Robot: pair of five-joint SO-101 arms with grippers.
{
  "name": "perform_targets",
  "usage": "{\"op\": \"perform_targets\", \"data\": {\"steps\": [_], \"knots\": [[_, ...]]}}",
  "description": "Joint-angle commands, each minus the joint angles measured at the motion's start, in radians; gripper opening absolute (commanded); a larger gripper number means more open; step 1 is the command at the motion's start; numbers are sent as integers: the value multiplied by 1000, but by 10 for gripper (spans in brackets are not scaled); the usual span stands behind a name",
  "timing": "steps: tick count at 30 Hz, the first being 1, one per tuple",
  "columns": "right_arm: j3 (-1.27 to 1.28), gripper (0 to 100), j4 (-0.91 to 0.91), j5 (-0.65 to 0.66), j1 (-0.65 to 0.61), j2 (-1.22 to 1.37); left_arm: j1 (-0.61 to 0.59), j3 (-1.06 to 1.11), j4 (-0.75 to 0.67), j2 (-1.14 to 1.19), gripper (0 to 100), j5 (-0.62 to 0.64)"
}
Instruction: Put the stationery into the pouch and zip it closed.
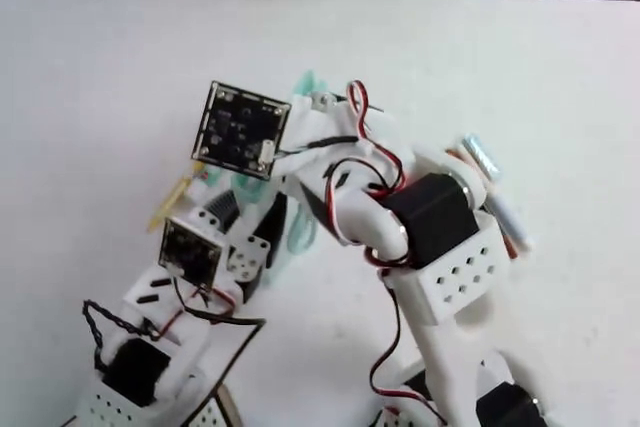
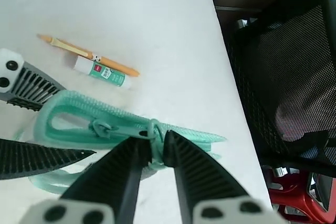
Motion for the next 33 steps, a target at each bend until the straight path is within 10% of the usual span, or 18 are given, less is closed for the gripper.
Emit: {"op": "perform_targets", "data": {"steps": [1, 33], "knots": [[2, 18, -84, -5, 96, 18, 10, 3, -2, 5, 62, -14], [26, 18, -328, -5, 298, 199, 10, 3, 5, 5, 63, -14]]}}
